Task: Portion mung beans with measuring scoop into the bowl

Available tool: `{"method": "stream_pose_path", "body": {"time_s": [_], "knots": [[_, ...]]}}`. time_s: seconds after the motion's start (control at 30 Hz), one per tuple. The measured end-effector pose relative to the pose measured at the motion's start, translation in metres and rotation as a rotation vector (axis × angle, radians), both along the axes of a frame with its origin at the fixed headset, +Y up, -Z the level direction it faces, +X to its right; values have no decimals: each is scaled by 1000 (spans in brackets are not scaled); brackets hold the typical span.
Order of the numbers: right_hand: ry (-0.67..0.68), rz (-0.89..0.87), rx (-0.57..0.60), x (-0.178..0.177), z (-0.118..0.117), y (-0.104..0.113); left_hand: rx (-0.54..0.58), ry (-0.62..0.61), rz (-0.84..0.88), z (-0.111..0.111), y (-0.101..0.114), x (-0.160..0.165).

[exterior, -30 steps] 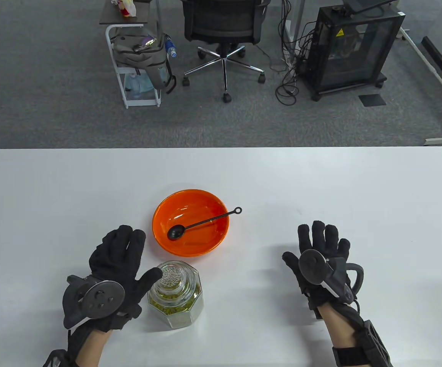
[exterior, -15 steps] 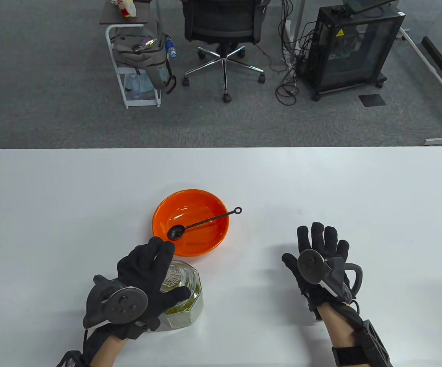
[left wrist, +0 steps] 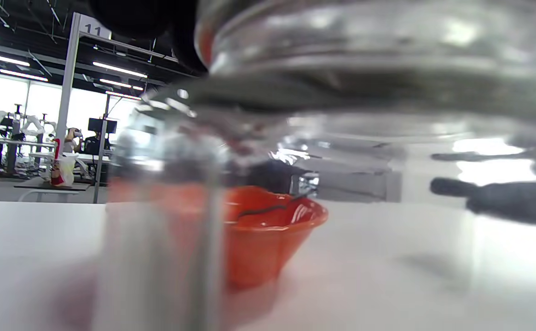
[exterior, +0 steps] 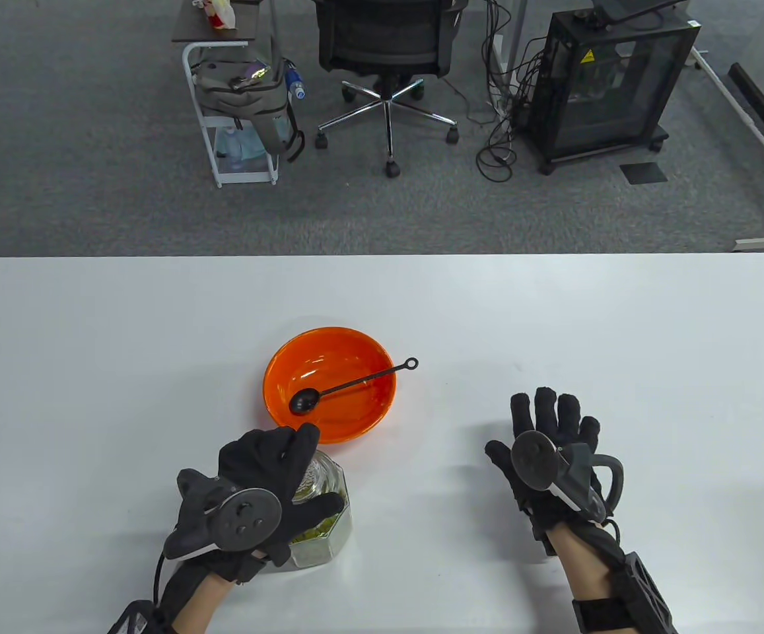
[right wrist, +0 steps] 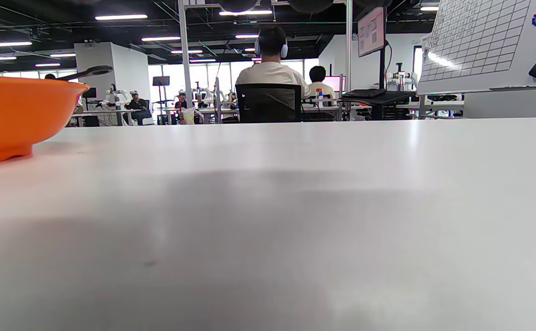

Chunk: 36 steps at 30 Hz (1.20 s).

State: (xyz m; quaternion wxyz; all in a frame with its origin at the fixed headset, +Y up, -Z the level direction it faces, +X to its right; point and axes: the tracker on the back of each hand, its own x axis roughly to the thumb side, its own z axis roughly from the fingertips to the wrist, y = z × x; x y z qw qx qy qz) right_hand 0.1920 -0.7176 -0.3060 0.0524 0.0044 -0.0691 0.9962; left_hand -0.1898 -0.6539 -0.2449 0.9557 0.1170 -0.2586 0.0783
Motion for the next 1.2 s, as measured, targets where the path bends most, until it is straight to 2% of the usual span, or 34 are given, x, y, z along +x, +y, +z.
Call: {"method": "stream_pose_path", "body": {"time_s": [0.37,0.63,0.77,0.9,1.03,1.2], "knots": [[3,3,-15,-1,0,-1,73,-9,-18,0,3,2],[7,1,-19,-1,-1,-2,196,-17,76,15,26,-8],[7,0,-17,-1,-1,-3,251,43,157,19,41,-29],[8,0,-14,-1,-1,-3,258,148,212,13,44,-60],[10,0,-14,-1,-1,-4,217,272,238,-2,36,-95],[13,0,-16,-2,-1,-4,94,390,220,-25,8,-128]]}}
